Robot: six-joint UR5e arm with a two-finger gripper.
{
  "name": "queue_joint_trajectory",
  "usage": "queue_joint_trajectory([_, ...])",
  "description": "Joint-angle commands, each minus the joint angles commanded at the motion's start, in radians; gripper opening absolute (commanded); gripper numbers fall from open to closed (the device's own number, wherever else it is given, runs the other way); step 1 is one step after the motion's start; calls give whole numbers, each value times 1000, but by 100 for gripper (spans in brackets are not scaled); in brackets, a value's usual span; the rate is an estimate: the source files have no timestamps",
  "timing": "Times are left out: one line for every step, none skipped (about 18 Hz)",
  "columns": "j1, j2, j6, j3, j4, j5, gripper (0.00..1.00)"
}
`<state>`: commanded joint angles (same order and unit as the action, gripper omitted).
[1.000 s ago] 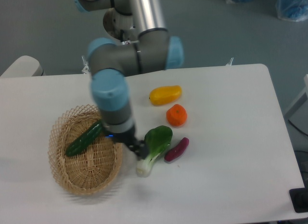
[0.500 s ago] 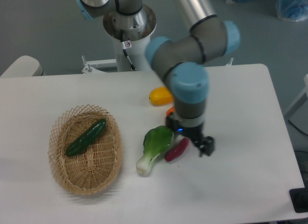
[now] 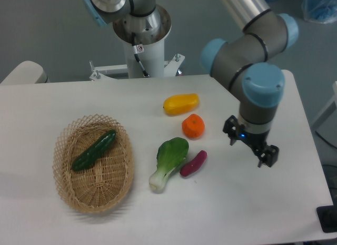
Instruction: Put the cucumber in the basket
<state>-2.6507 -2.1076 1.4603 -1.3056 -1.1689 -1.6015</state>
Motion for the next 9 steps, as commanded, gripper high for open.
queue_joint_trajectory([-2, -12, 3, 12, 0, 0, 100])
queue_joint_trajectory([-2, -23, 3, 26, 0, 0, 100])
queue_joint_trajectory([-5, -31, 5, 34, 0, -1, 100])
queue_joint_trajectory([-9, -31, 5, 34, 0, 0, 100])
queue_joint_trajectory([-11, -31, 5, 34, 0, 2, 100])
queue_joint_trajectory([-15, -31, 5, 34, -2, 3, 100])
queue_joint_trajectory([-15, -31, 5, 34, -2, 5, 100])
queue_joint_trajectory([-15, -31, 5, 34, -2, 5, 100])
queue_joint_trajectory([-15, -31, 5, 32, -2, 5, 100])
